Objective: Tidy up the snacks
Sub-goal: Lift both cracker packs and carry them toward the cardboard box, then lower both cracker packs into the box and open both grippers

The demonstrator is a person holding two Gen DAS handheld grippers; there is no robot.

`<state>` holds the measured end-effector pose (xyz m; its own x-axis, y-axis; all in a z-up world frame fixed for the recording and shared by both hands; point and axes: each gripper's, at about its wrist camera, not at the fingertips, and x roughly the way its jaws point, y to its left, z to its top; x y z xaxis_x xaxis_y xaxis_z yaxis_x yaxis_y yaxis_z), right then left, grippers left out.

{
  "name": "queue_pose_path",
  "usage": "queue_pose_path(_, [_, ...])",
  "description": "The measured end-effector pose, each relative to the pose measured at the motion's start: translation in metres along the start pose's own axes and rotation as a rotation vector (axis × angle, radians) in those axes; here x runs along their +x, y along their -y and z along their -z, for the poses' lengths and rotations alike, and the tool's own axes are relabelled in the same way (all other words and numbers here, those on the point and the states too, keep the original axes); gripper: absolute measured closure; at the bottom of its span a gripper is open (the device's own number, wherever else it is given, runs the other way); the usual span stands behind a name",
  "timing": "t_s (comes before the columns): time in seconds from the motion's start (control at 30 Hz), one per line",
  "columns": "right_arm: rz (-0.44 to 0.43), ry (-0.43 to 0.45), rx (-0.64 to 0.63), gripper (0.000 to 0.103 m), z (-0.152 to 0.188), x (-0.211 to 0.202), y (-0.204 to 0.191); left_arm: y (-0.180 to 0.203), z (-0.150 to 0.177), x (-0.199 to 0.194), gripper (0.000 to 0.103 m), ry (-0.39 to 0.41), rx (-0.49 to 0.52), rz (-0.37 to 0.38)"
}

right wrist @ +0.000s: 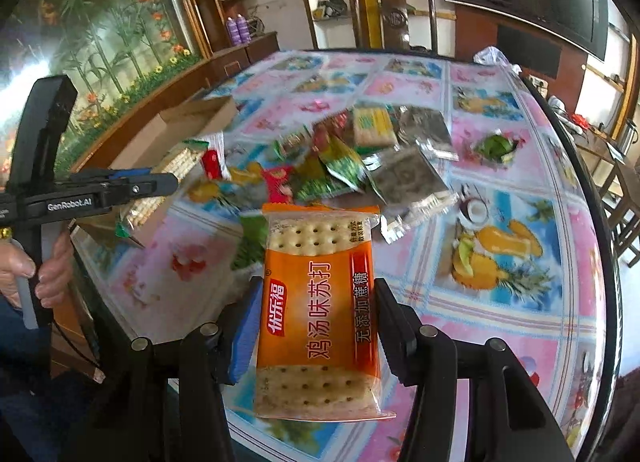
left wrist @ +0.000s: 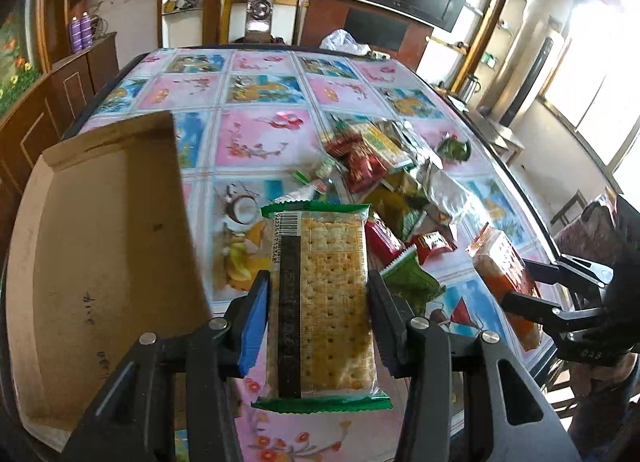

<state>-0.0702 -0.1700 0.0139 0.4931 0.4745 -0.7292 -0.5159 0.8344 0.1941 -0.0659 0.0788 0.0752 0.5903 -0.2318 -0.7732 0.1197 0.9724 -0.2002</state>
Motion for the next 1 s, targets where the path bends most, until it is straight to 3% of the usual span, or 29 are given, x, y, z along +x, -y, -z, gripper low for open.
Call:
queue_pose_path(0.47, [-0.05,0.034,0.009,0.046,-0.028,0.004,-0.025,-0.017,-0.004,-0.036,0.057,0.059,-0.023,0.089])
queue_pose_path(1.0, [-0.159,0.06,-0.028,0.045,-0.08,0.024,-0.08,-0.087,-0.014,-0.072,0.057,0.14,-0.12,-0.024])
